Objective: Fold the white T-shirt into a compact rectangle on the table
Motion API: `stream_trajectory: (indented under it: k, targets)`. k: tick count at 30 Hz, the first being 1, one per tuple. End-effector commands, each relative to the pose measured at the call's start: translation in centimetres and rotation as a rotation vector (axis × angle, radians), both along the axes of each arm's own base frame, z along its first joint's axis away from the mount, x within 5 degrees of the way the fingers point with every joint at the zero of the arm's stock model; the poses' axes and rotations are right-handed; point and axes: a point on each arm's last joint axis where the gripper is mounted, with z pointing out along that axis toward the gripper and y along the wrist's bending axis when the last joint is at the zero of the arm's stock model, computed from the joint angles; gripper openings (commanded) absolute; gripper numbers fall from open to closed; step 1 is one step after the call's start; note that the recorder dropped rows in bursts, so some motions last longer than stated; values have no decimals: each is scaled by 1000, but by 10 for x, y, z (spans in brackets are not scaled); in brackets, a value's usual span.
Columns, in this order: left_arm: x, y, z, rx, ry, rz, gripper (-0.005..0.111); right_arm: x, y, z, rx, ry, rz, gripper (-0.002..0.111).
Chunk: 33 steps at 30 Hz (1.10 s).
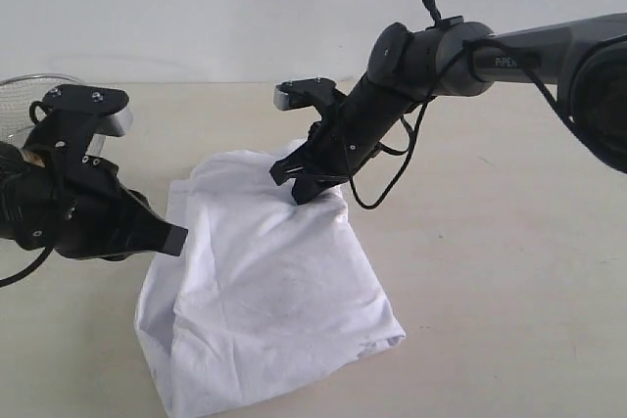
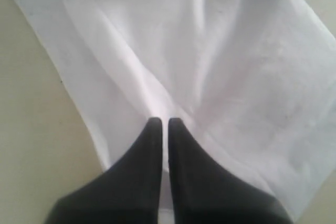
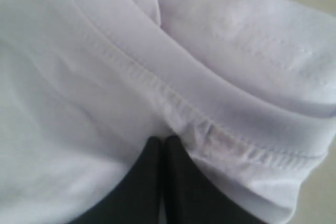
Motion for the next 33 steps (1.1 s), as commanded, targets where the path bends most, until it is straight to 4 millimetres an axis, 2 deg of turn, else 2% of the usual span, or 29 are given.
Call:
stream_trajectory:
  k: [1,5,9,11,14,18,21,24,28,30,33]
  targets:
    - [-4,8,-7,14,37,26,4,-2,-7,6,-27,16,44,0]
    - [-4,28,-16,65,59,112,4,-9,-8,37,-21,-8,94,0]
    - [-2,44,-20,107,96,217,4,-14,-16,66,-87,-22,44,0]
    - [-1,46,-26,124,115,222,4,-15,-26,67,-185,-4,-23,0]
    - [5,45,-42,141,150,223,4,-20,-41,56,-330,35,-94,0]
    - [13,42,-64,158,187,222,4,-32,-36,43,-267,83,-27,0]
    - [17,36,-61,150,157,204,4,-35,-29,47,-173,66,-19,0]
    - [21,12,-35,114,72,98,4,-33,-26,60,-113,11,-32,0]
    - [31,-15,-26,56,38,25,4,-41,-4,60,52,54,74,0]
    - [41,-22,-31,59,45,16,4,-44,4,54,9,66,72,0]
    - [60,-31,-52,93,76,-14,4,-46,8,30,-33,126,74,0]
